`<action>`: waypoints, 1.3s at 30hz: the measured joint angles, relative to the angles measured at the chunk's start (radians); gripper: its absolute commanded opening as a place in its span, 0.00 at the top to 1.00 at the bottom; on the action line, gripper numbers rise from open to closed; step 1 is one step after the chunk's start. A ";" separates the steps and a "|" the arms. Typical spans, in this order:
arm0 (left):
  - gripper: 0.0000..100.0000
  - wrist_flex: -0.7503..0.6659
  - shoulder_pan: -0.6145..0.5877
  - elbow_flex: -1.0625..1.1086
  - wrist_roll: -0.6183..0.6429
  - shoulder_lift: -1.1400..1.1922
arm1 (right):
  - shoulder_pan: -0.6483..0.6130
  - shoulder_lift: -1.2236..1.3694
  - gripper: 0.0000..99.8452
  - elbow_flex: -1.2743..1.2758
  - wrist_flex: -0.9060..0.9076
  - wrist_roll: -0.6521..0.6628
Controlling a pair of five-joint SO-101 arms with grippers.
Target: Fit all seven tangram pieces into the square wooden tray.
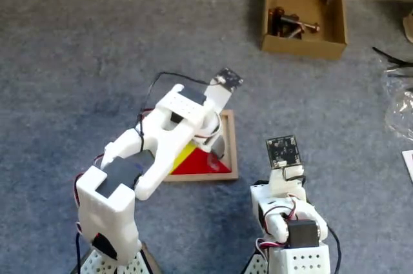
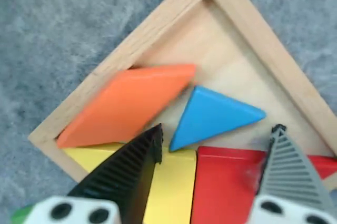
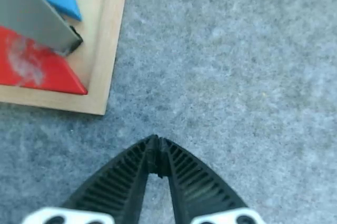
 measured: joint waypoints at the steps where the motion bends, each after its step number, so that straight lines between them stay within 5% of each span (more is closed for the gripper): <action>1: 0.71 0.002 0.000 0.000 0.000 0.000 | 0.000 0.000 0.99 0.000 0.000 0.000; 10: 0.71 0.006 0.002 -0.005 -0.071 0.000 | 0.000 0.000 0.99 0.000 0.000 0.000; 17: 0.89 0.020 0.012 -0.023 -0.078 0.000 | 0.000 0.000 0.99 0.000 0.000 0.000; 31: 0.89 0.021 0.026 -0.025 -0.083 0.000 | 0.000 0.000 0.99 0.000 0.000 0.000; 39: 1.00 0.021 0.017 -0.023 -0.081 0.002 | 0.000 0.000 0.99 0.000 0.000 0.000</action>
